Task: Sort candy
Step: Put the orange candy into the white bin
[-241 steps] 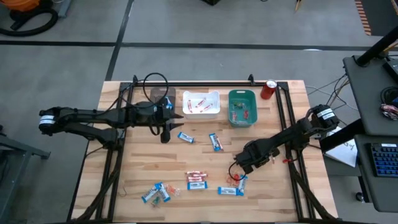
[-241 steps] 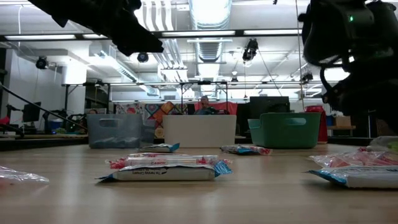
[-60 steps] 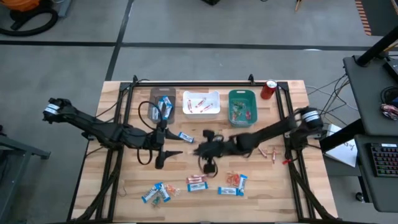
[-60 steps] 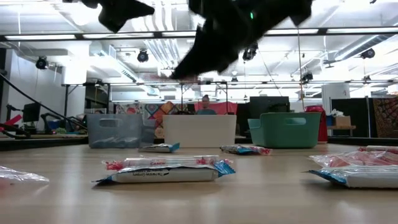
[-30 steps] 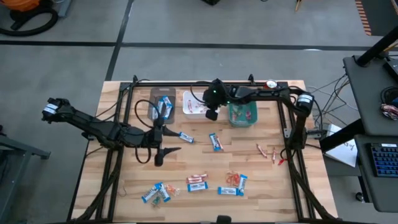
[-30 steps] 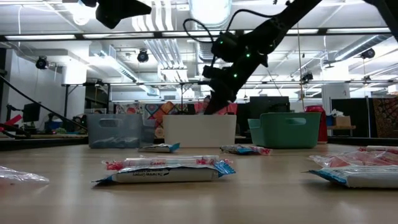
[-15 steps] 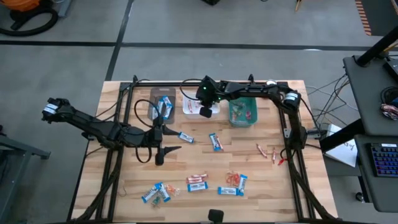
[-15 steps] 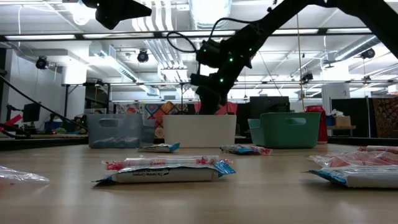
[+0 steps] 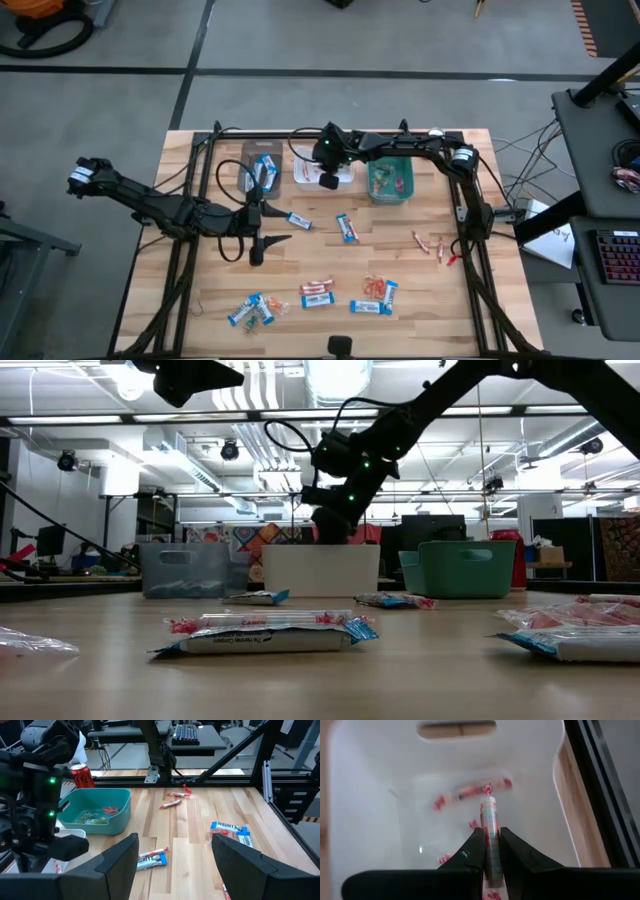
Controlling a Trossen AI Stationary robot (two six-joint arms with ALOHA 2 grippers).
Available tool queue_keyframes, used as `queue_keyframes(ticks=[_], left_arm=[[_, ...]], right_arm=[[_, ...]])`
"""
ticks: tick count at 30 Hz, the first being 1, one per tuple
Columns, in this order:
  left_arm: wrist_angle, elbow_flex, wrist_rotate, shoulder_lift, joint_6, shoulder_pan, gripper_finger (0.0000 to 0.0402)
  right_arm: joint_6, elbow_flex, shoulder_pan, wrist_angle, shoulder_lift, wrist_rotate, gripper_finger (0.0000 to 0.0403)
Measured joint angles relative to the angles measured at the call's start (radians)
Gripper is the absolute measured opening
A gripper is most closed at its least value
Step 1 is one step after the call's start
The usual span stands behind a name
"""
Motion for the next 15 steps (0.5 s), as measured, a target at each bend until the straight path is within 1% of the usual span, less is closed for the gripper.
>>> queue_keyframes(ticks=[2,6,8,15], left_arm=[[0.000,0.000,0.000,0.000,0.000,0.000,0.0235],[0.000,0.000,0.000,0.000,-0.001,0.000,0.0235],[-0.001,0.000,0.000,0.000,-0.001,0.000,0.0235],[-0.002,0.000,0.001,0.000,-0.001,0.000,0.0235]], right_arm=[[0.000,-0.015,0.000,0.055,0.000,-0.030,0.0036],[-0.009,-0.052,0.005,0.164,0.000,-0.043,0.0035],[-0.015,-0.076,0.005,0.215,0.000,-0.068,0.0034],[-0.019,-0.152,0.005,0.366,0.000,-0.077,0.0034]])
